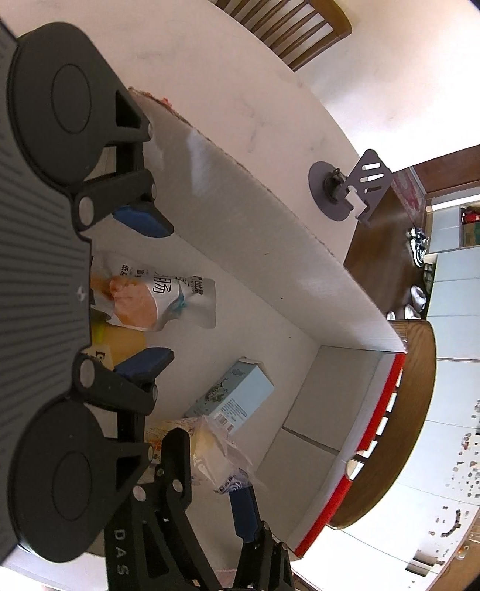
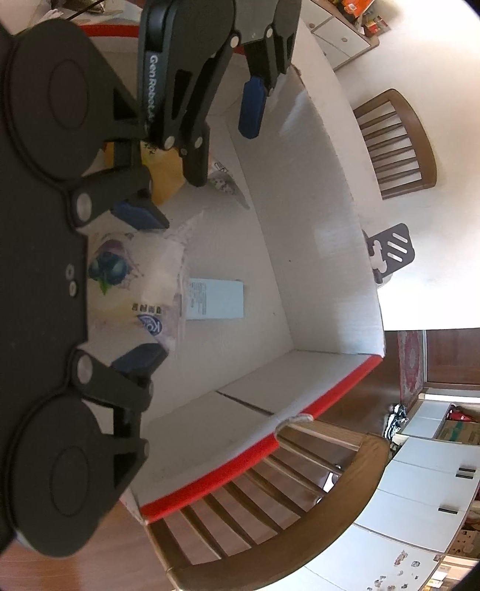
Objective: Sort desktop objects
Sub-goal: 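Open left tool to drop the sausage packet while right tool releases the bread bag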
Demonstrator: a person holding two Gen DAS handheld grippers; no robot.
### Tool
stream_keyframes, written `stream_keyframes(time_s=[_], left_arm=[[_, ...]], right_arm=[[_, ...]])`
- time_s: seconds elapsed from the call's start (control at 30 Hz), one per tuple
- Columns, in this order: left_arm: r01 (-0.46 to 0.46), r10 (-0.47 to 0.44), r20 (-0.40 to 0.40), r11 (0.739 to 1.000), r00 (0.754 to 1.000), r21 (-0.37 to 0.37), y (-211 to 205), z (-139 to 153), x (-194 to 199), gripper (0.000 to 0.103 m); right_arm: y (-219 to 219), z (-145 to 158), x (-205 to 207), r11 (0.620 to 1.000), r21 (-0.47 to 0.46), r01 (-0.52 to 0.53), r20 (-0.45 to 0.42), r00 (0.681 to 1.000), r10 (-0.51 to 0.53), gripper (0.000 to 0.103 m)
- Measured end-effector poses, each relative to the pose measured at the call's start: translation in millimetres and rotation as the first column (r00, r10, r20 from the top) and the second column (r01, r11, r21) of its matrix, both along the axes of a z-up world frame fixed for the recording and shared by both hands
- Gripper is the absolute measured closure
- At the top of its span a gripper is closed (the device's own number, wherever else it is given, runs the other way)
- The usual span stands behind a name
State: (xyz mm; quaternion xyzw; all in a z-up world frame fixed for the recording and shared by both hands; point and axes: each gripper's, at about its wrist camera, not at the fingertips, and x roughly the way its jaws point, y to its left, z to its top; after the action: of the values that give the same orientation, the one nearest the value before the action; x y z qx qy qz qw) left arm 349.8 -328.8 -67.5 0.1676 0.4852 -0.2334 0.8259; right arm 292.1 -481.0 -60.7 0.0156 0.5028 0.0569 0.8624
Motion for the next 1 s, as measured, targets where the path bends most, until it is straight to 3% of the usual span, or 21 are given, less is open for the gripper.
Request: stream_keyframes(time_s=[0.47,1.0], left_arm=[[-0.018,0.021,0.042,0.997,0.999,-0.072,14,34,-24,0.038],[0.001,0.014,0.091,0.987,0.996,-0.159,29,74,-78,0.038]], right_arm=[[-4,40,-24,1.0,0.009,-0.02,0.069,0.997,0.019,0.031],[-4,75,-64,0.998,0.053,-0.037,0.142,0.99,0.029,0.023]])
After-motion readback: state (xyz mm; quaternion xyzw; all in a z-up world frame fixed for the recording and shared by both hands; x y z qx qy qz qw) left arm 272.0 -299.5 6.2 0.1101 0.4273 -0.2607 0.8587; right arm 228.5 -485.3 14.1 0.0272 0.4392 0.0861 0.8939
